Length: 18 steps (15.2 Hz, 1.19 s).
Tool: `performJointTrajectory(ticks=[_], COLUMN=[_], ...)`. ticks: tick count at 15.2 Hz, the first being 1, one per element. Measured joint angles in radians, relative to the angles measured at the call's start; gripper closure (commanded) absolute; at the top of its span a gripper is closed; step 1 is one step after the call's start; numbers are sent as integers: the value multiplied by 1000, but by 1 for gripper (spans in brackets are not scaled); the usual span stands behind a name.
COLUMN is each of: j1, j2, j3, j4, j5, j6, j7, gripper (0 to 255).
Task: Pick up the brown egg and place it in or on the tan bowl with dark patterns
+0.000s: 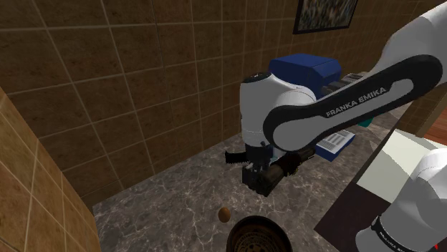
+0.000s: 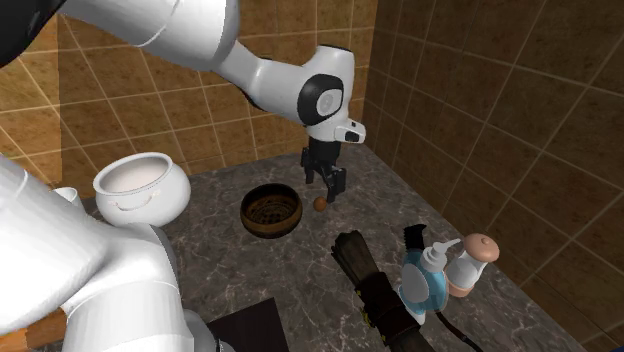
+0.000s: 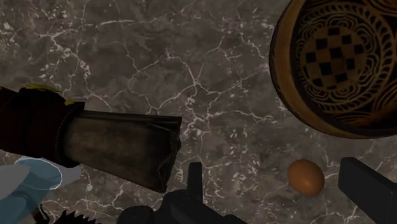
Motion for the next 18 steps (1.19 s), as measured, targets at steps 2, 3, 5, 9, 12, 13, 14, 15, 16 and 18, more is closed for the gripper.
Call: performJointTrajectory(ticks=[2,3,5,9,12,13,14,15,16,18], j1=[-1,-1,6,44,92,102,108,112,114,120], j2=[90,142,223,405,529,559,579,588,598,622], j3=[25,36,50,52,37,29,22,19,14,3], j4=[29,51,90,173,248,265,271,268,265,263], j5=[-38,-63,-108,-220,-292,-309,-322,-328,-336,-353], j6=[50,73,100,163,186,193,205,215,227,250], j7=[49,78,129,244,320,333,342,347,351,361], gripper=[0,0,0,0,0,0,0,0,0,0])
